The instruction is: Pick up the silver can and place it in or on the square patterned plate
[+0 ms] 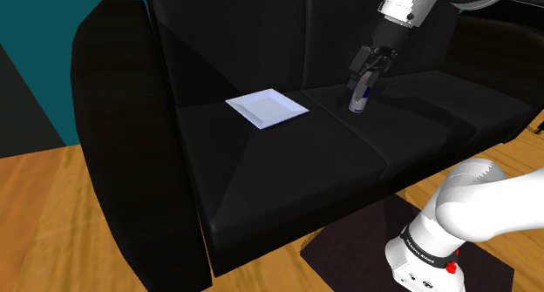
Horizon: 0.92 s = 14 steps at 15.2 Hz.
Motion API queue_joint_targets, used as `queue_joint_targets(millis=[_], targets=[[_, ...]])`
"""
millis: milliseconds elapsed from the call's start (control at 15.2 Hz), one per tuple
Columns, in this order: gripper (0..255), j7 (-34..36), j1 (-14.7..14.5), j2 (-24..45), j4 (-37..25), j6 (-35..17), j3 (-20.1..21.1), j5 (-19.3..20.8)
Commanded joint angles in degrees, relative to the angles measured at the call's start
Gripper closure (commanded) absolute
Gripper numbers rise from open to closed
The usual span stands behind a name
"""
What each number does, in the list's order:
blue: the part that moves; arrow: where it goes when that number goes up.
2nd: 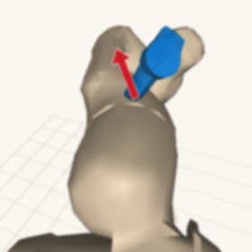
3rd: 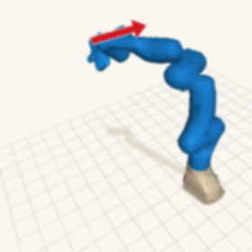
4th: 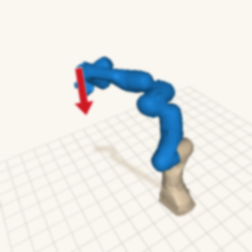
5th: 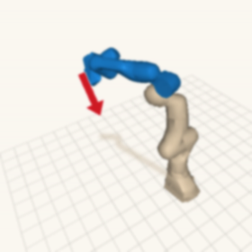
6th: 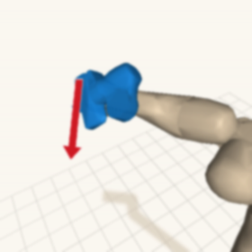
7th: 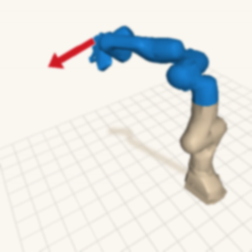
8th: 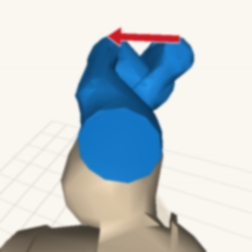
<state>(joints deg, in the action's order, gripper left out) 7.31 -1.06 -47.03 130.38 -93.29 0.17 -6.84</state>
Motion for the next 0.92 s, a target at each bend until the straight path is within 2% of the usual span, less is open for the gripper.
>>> queue_joint_targets(millis=[0,462,858], targets=[[0,0.0,0.0,0.0,0.0,0.0,0.0,0.0],[0,-13.0,0.8,4.9,-3.1,-0.9,-10.3,4.2],[0,-24.2,0.5,12.1,-8.9,-1.5,-19.1,6.0]])
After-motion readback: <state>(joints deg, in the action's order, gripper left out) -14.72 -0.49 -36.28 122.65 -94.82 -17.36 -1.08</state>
